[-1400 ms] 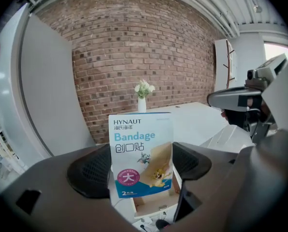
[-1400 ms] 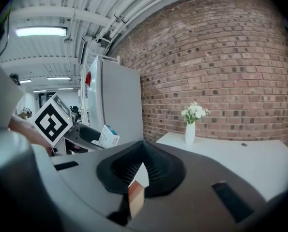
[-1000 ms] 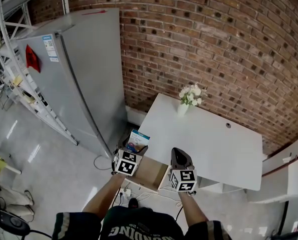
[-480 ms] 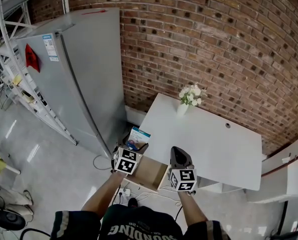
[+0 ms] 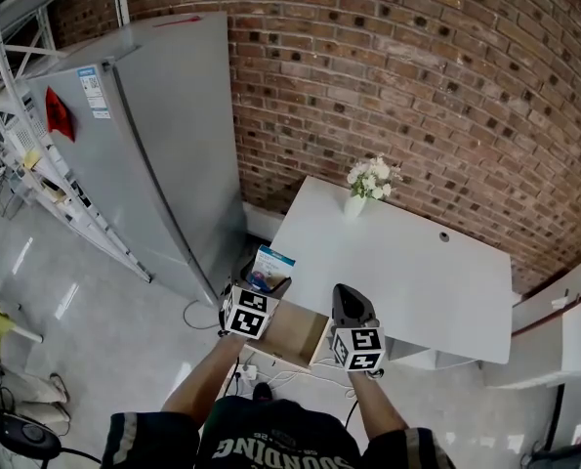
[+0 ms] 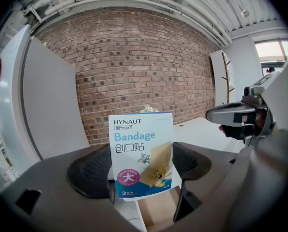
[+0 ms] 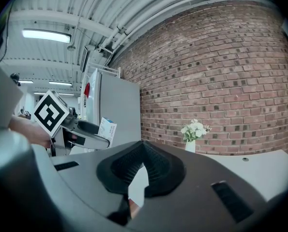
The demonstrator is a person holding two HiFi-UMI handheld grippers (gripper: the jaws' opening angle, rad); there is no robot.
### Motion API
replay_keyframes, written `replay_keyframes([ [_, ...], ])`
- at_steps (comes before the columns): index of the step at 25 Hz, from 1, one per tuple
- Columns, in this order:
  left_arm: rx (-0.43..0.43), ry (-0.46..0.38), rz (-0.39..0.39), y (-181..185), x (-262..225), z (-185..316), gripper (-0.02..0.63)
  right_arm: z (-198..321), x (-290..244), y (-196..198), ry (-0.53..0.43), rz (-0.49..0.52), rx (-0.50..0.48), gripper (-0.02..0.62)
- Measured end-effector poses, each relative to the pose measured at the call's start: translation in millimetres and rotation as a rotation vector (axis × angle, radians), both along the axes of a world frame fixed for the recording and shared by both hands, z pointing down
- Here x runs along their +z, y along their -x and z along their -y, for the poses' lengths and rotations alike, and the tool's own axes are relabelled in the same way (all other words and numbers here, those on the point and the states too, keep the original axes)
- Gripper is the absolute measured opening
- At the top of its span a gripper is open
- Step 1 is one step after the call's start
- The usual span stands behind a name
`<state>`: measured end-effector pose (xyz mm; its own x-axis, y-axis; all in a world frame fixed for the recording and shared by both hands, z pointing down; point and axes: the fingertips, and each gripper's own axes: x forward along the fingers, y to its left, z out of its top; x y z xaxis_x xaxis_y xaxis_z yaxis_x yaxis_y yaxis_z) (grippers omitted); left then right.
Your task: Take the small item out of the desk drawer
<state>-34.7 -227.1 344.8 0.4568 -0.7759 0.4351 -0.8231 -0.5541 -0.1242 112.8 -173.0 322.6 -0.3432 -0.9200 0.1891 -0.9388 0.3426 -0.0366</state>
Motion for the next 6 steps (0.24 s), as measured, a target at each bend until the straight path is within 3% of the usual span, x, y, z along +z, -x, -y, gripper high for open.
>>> replay_keyframes([
  [6,0.006,0.003,-0.003,0.3,3.9,-6.4,0.416,-7.5,2.2,5.5,0.003,0.005,-0.005,0.023],
])
